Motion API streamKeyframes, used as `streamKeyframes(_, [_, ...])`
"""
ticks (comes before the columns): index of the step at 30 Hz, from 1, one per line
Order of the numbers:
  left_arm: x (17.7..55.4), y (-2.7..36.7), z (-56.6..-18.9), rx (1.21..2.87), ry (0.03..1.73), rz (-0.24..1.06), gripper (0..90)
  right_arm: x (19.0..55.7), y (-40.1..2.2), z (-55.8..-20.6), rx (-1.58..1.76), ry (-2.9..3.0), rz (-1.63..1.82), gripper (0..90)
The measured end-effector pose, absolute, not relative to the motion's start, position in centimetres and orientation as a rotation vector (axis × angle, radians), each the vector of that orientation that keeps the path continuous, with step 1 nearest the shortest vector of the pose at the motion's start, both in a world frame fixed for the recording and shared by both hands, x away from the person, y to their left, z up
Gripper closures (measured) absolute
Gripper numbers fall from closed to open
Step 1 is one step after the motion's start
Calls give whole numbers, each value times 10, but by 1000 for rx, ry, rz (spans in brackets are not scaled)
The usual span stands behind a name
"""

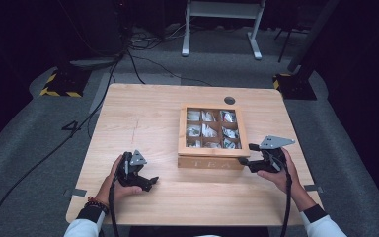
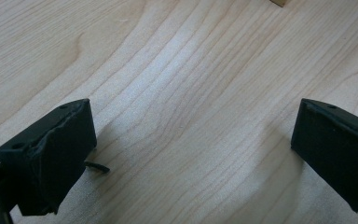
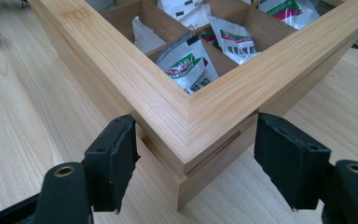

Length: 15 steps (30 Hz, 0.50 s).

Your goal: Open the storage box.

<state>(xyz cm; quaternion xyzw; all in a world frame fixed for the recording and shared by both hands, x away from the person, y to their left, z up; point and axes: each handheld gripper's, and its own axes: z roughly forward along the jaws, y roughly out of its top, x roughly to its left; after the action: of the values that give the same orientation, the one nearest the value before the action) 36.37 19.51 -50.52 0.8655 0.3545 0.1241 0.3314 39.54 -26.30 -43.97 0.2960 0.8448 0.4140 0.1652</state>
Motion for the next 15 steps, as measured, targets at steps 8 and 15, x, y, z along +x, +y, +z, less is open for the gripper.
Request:
streamKeyframes(8, [363,195,-505,2261,933,327,3,395,-264,-435,841,2390,1201,308])
streamKeyframes(15, [365,194,-501,2257,931,320,152,395,-265,-430,842,2378,1218,307])
